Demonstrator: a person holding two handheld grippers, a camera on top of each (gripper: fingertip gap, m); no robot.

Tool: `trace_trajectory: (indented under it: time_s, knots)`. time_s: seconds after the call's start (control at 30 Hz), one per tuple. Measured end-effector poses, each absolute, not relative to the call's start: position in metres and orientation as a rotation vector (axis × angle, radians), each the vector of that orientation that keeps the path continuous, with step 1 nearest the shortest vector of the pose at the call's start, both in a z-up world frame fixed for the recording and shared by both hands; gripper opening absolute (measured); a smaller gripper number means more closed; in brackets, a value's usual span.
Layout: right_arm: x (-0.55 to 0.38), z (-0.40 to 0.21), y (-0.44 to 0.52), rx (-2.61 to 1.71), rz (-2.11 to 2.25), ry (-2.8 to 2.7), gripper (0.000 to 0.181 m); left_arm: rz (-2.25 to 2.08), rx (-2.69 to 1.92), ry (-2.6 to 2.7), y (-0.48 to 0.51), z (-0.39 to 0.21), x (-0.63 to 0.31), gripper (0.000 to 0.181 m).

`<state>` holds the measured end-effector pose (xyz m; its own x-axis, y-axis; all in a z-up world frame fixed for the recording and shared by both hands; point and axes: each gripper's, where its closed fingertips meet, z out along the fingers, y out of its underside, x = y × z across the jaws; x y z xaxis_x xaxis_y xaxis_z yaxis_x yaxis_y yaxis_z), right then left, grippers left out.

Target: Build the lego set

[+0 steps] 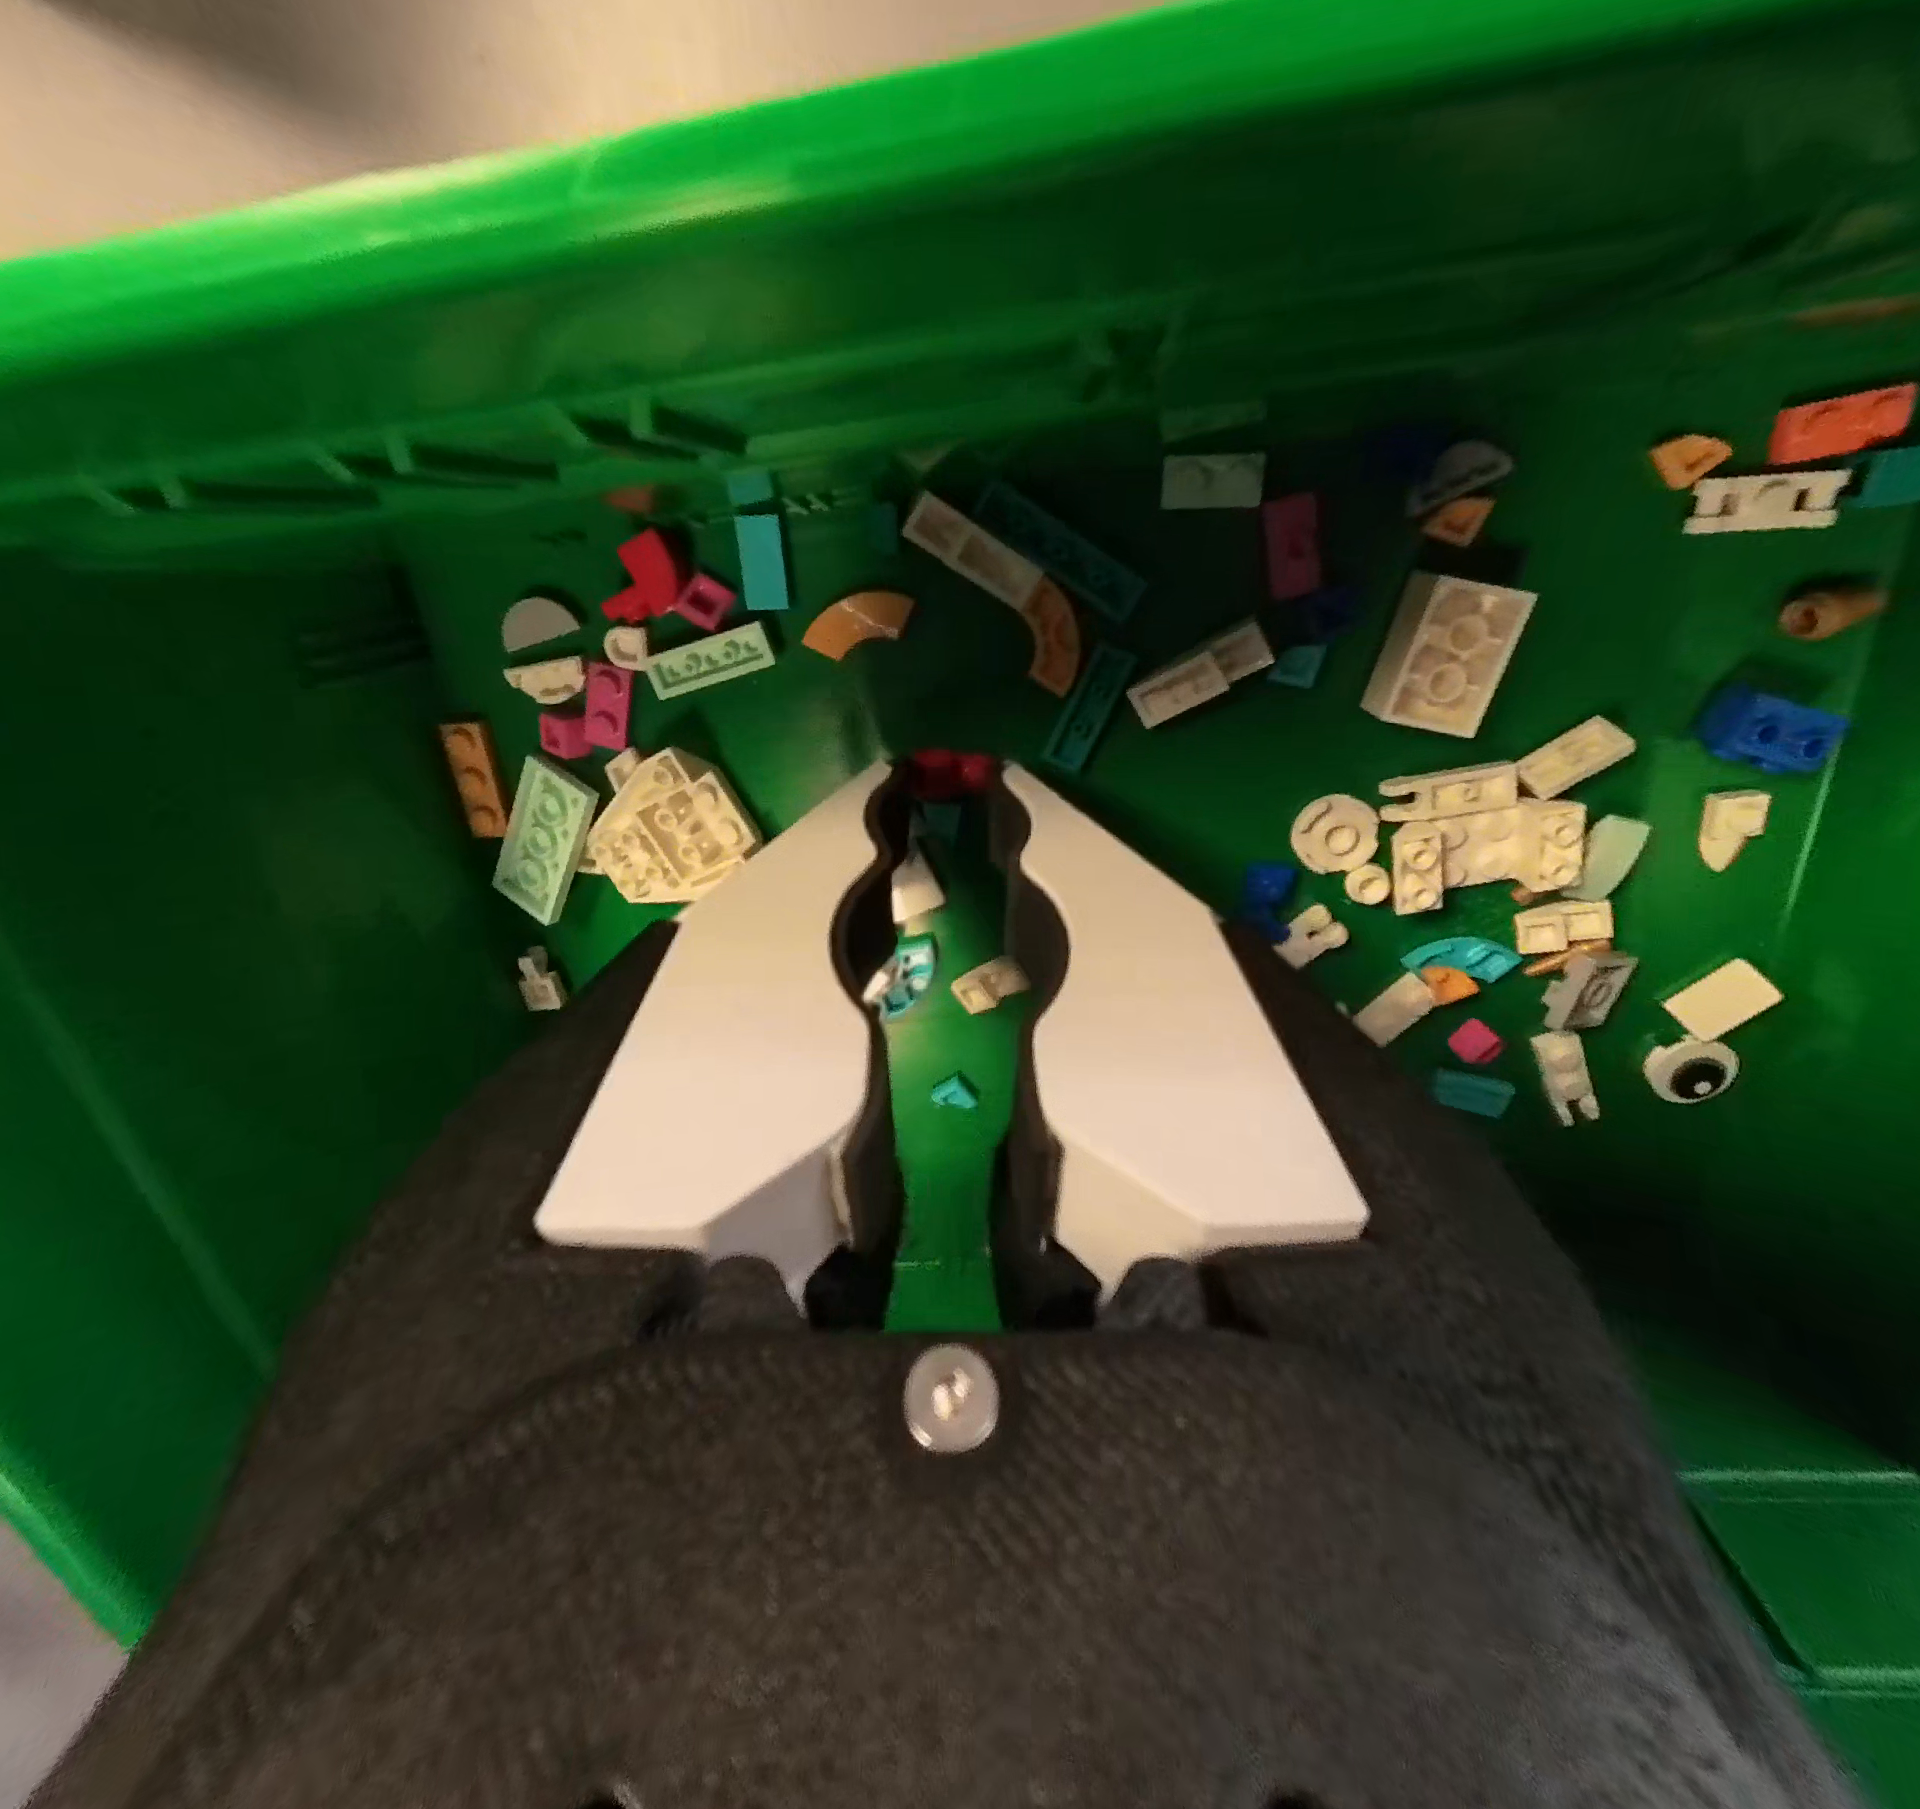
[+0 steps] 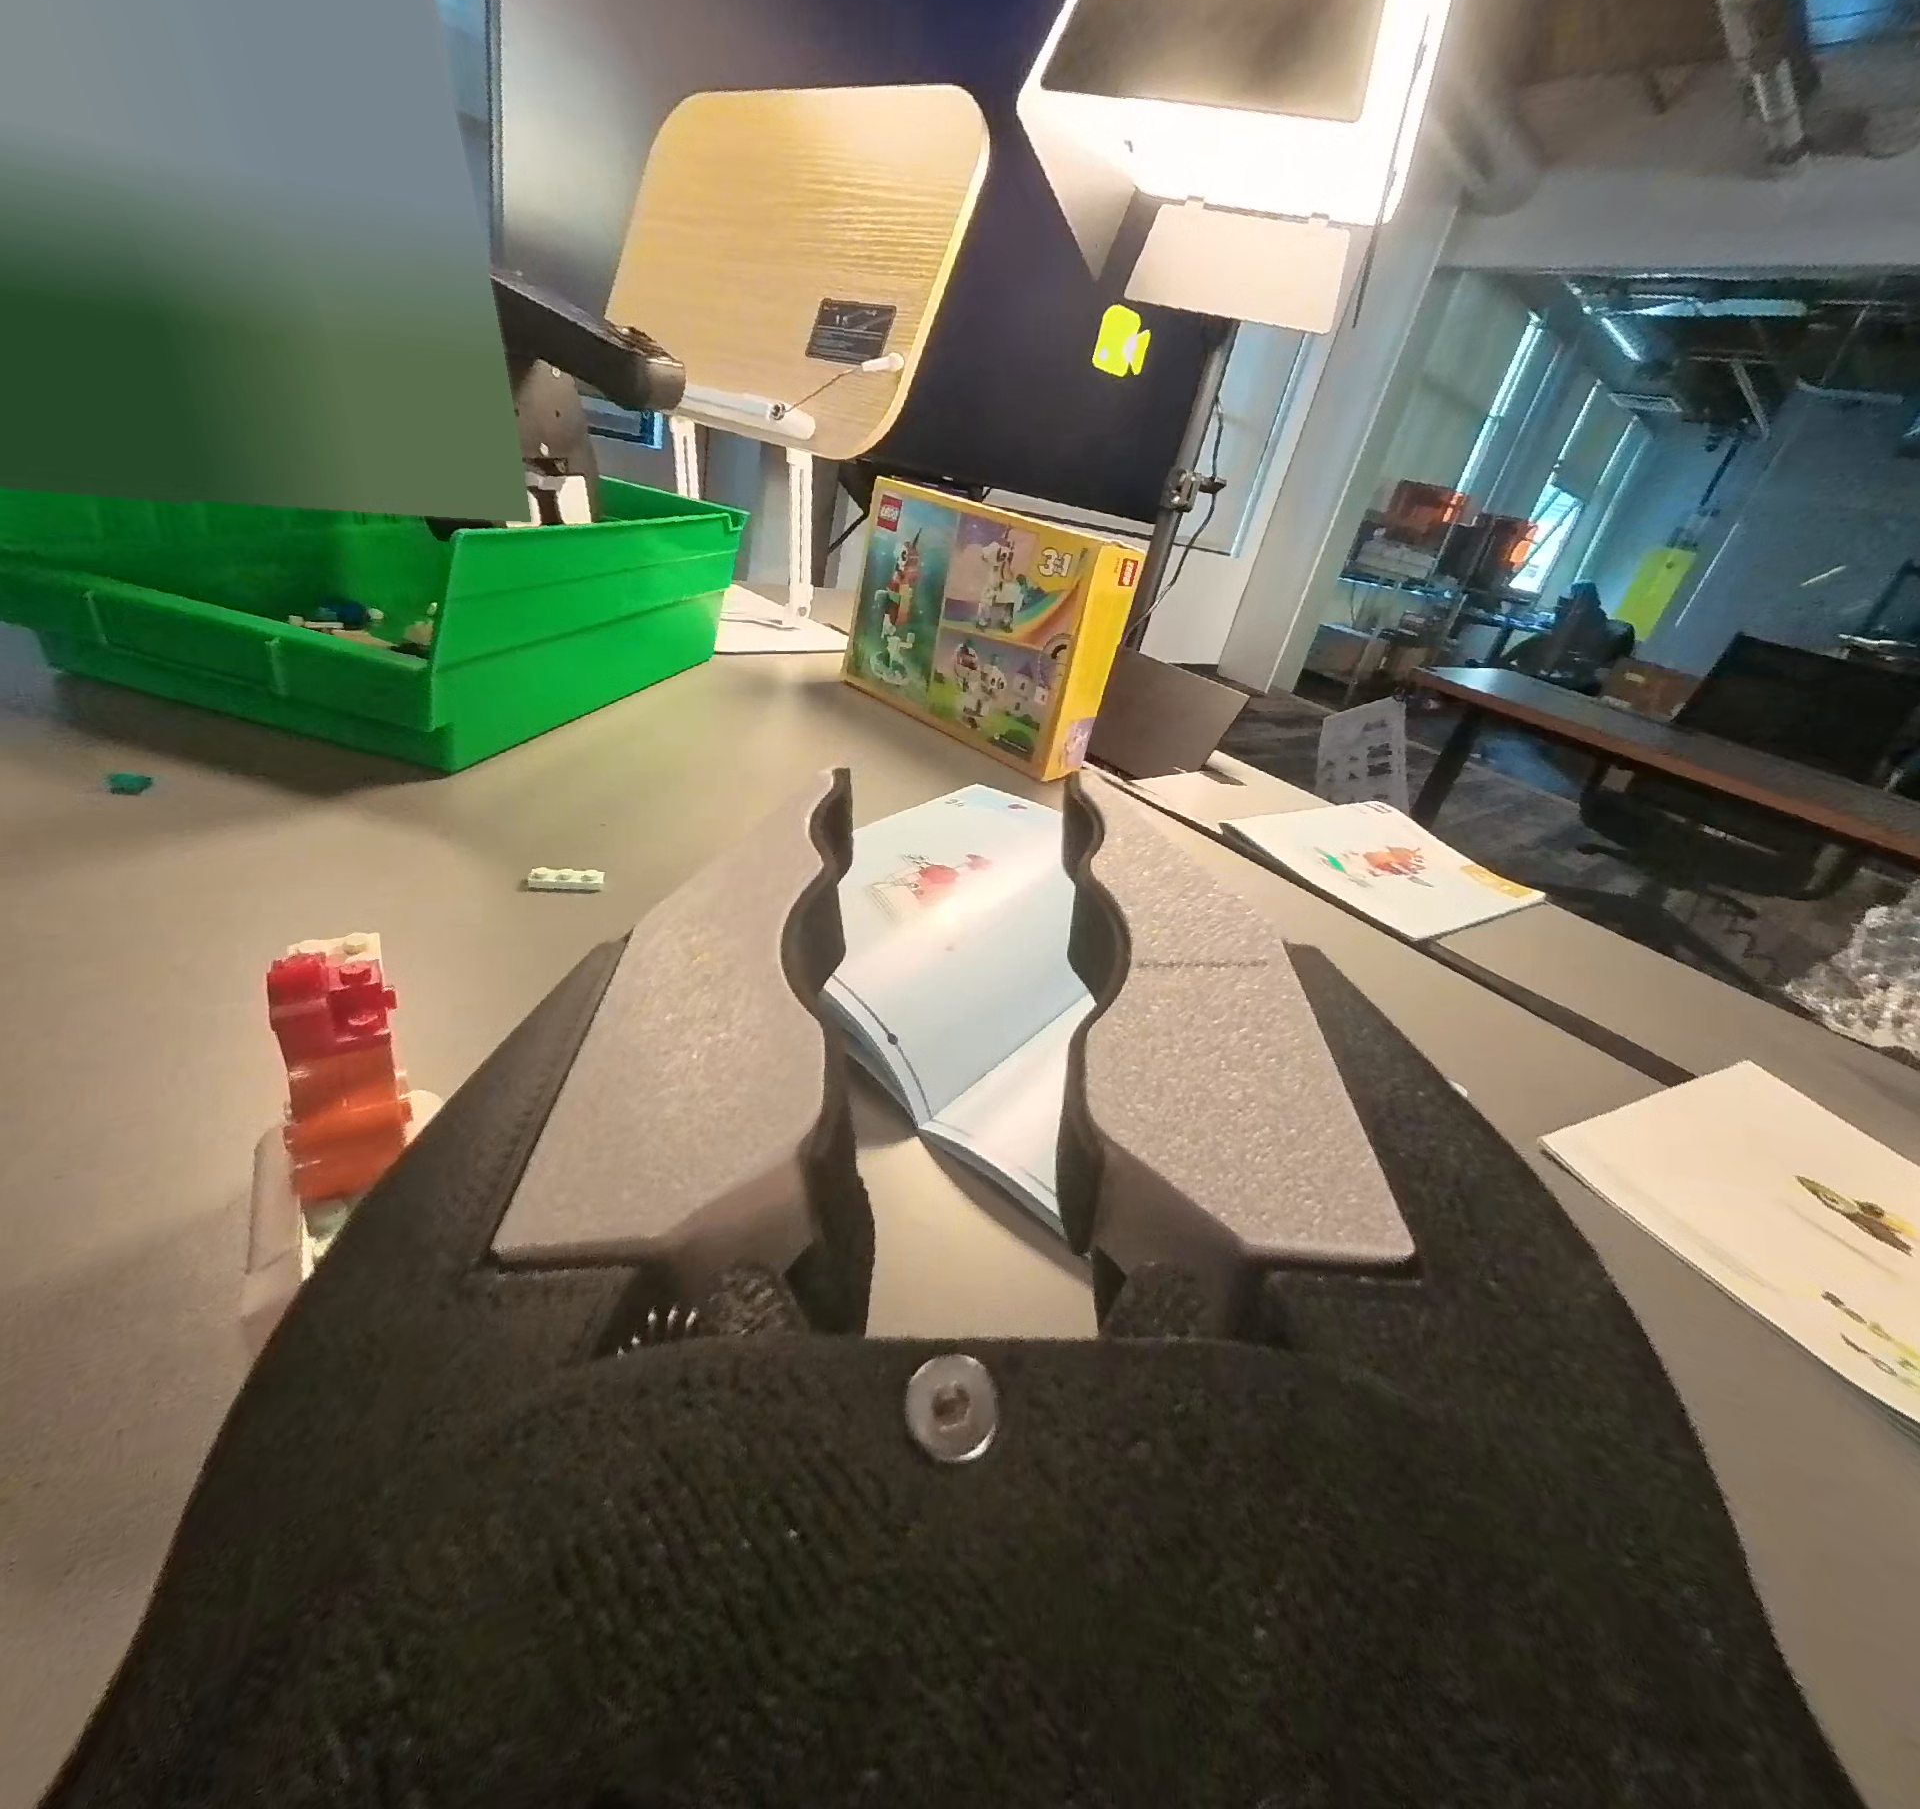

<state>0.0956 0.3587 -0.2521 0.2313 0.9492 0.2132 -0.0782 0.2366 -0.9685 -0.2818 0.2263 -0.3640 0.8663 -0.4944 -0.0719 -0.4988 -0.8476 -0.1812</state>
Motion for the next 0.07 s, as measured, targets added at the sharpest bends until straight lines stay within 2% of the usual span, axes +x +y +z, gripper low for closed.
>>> trace_trajectory:
  time_s: [0.07]
  knots:
    - [0.0953, -0.2523, 0.358, -1.062, 0.927, -1.074, 0.038, 0.054, -2.826, 0.797, 0.2255, -0.361, -0.2829, 0.013]
